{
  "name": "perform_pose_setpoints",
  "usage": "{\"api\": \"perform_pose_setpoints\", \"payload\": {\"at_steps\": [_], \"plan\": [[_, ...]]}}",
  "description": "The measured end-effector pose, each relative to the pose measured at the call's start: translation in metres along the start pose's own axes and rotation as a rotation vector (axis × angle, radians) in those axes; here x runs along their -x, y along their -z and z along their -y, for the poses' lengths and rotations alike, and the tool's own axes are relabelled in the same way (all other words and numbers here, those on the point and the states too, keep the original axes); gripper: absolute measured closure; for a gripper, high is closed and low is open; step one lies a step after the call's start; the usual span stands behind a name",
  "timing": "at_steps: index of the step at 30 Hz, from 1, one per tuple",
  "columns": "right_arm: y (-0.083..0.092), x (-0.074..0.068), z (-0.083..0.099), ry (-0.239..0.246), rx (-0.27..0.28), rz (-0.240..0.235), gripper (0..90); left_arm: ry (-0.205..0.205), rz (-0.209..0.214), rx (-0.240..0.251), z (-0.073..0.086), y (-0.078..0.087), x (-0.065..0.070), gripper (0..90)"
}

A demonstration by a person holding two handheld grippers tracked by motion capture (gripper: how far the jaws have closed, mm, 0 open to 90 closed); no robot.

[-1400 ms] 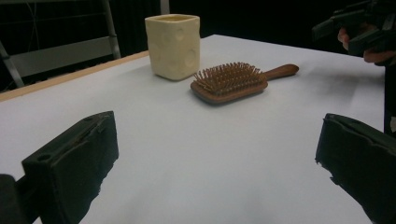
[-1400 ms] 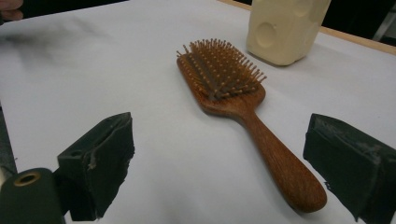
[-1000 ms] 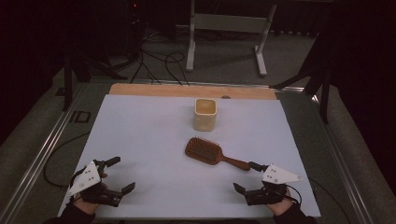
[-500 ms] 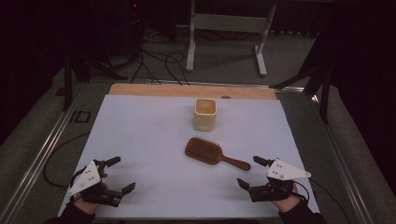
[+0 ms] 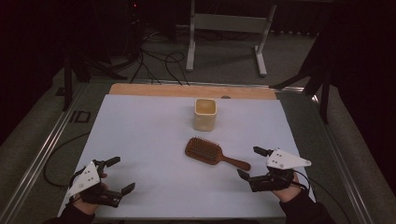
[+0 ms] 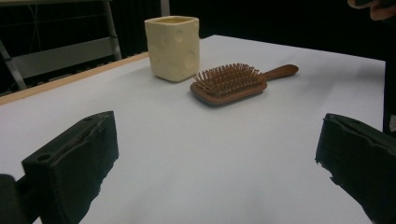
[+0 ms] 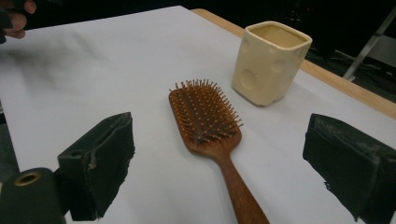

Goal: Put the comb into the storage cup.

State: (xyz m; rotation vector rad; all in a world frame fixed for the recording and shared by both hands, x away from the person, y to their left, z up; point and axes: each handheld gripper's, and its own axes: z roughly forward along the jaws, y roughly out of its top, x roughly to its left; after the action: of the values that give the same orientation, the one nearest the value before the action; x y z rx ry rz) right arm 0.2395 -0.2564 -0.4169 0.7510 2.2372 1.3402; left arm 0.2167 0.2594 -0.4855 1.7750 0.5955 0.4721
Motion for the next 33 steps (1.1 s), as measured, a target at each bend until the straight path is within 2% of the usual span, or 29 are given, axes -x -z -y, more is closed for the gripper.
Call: {"api": "perform_pose_setpoints", "payload": {"at_steps": [11,33], "plan": [[-0.013,0.013,-0.007,0.016,-0.019,-0.001,8.9,-0.004,-0.006,0.002,0.000,0.000,0.001,0.0],[-0.044,0.038,-0.007,0.003,-0.080,-0.011,10.0,-0.003,0.002,-0.002,0.000,-0.002,0.000,0.0]]}}
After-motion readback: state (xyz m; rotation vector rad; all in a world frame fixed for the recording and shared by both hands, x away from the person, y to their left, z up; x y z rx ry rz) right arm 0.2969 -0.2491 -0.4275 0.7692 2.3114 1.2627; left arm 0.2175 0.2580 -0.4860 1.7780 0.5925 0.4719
